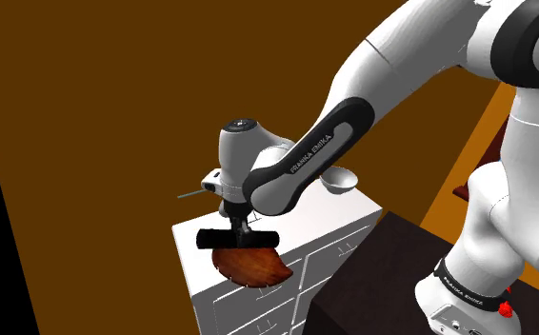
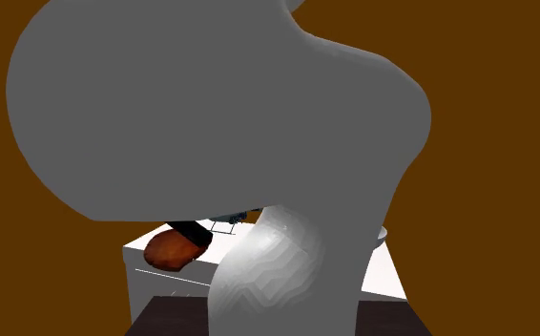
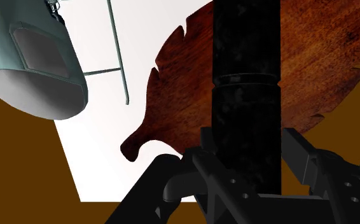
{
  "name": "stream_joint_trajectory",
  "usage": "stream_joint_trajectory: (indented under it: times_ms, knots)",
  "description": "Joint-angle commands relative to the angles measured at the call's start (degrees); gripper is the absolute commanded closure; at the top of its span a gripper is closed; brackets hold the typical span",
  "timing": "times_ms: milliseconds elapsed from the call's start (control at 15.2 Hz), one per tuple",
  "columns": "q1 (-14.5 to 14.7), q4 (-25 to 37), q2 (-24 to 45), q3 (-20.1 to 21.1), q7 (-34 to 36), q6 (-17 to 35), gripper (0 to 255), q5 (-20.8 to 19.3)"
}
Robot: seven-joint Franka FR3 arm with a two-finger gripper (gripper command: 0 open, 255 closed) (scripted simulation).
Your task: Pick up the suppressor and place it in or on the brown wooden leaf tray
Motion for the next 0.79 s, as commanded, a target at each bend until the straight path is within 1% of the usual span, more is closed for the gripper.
stream_joint_trajectory:
  times_ms: [0,396,726]
  knots:
    - [0.0,0.0,1.3,0.0,0.0,1.3,255,0.0]
    - [0.0,0.0,5.0,0.0,0.1,4.9,255,0.0]
    - [0.0,0.1,5.0,0.0,0.1,4.9,255,0.0]
